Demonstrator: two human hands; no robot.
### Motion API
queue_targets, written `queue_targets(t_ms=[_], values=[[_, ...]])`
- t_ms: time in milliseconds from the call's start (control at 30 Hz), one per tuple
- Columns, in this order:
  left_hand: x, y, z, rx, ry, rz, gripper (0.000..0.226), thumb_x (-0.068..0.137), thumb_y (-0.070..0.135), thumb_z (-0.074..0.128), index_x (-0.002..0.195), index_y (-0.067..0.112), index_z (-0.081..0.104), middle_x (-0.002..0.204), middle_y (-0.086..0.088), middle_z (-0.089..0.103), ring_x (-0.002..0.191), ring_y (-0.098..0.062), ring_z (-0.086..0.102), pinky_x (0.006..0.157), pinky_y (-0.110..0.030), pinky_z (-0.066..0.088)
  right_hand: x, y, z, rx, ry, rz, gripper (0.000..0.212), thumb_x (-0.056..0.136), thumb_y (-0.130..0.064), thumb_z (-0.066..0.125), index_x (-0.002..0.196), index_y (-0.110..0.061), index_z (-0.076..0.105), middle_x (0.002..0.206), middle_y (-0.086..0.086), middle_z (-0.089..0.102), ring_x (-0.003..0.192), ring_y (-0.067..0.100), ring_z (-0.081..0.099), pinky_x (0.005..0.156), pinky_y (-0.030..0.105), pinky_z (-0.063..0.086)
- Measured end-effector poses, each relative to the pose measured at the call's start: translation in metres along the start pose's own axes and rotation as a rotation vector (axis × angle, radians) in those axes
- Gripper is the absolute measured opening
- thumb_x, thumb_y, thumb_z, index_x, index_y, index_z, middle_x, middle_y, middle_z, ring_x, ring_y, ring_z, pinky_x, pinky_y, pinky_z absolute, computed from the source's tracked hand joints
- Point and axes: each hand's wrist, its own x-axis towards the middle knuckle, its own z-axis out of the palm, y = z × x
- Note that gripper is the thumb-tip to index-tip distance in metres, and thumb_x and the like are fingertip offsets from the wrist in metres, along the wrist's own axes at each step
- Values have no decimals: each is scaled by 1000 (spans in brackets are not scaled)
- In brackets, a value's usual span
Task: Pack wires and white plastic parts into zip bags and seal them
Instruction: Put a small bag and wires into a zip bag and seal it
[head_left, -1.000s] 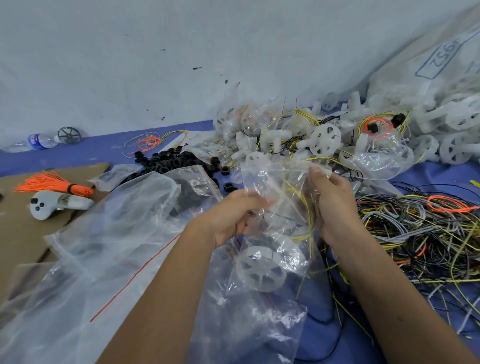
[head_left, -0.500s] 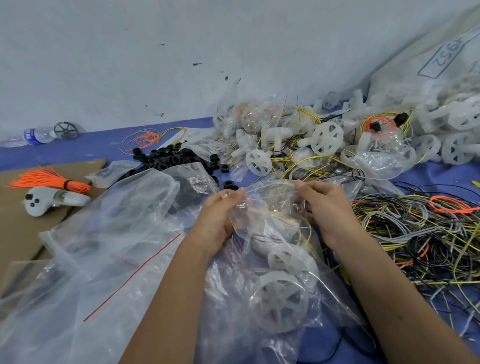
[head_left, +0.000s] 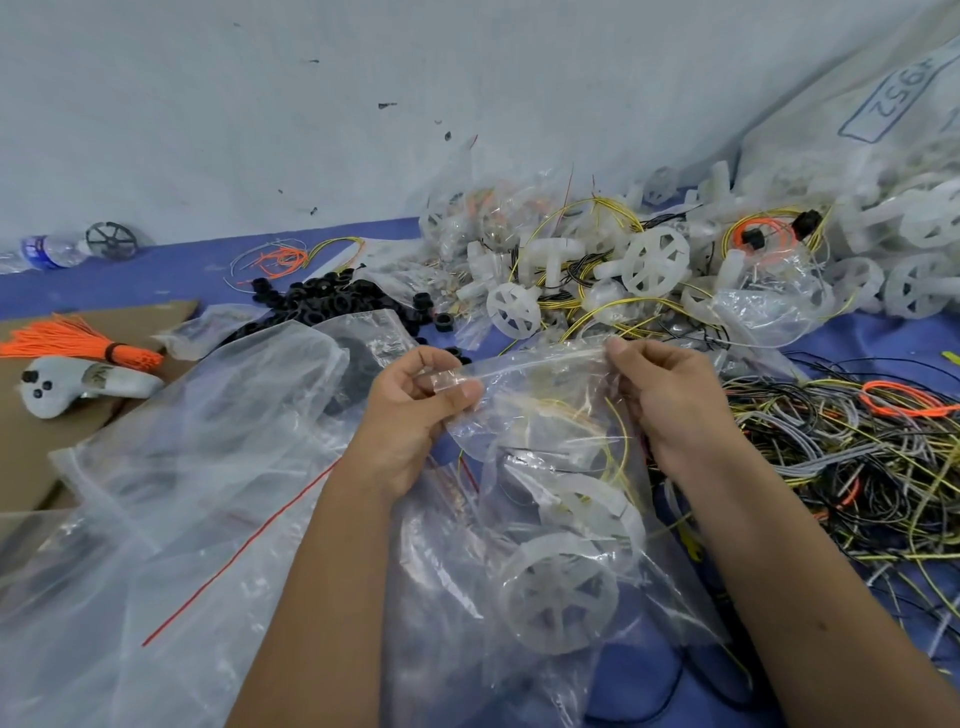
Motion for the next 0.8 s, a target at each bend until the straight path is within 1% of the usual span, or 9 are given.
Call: queue_targets(t_ms=[133,200,267,367,467,567,633,700,800], values=[[-3,0,3,11,98,46,37,72,-17,75,92,11,64,83,-2,77,75,-14,73,62,-23,58,1,4,1,-179,24,-133,30,98,-15,66,71,-19,77,67,5,72,59,15,65,62,33,56],[-5,1,8,252,221,147,45,72,-26,63,92,14,66,88,6,76,84,-12,69,61,-23,54,1,8,2,-307,63,-202,25,95,-14,69,72,-20,76,70,2,75,63,13,67,65,31,58],[-4,9,20,493,295,302,39,73,-13,59,89,22,67,90,11,71,86,-7,62,66,-21,51,1,9,3,-313,81,-215,22,90,-10,74,73,-24,76,73,0,76,66,13,70,66,29,58],[6,26,48,789,138,465,22,81,11,67,85,33,64,93,14,67,89,1,59,75,-17,47,0,10,4,-266,69,-210,19,85,-7,79,79,-24,76,77,-1,77,68,11,71,66,24,57],[21,38,73,1032,-166,355,9,88,27,78,93,24,71,93,14,69,92,-3,63,87,-29,53,-2,7,4,-250,48,-228,11,83,-7,82,88,-15,76,78,3,77,69,15,73,66,27,59],[30,38,85,1054,-285,279,7,90,21,79,93,16,75,90,0,73,90,-21,69,87,-45,57,-6,4,3,-196,28,-250,12,81,-8,85,88,-10,75,77,6,77,64,15,71,62,25,58],[33,36,83,1034,-299,272,3,91,13,77,91,12,75,87,-6,74,87,-27,70,84,-48,58,-7,4,3,-163,12,-261,9,82,-8,83,86,-10,75,75,8,77,60,16,67,58,25,57],[35,33,79,991,-300,268,3,91,10,76,88,10,74,82,-3,72,81,-23,70,82,-45,60,-5,6,3,-179,12,-261,4,87,-11,78,85,-14,76,74,8,76,59,18,65,57,27,56],[36,30,74,904,-294,262,7,91,8,76,85,11,73,74,3,69,69,-12,65,75,-35,59,-3,8,3,-267,-13,-249,9,92,-23,74,85,-21,79,73,4,75,61,11,65,57,24,54]])
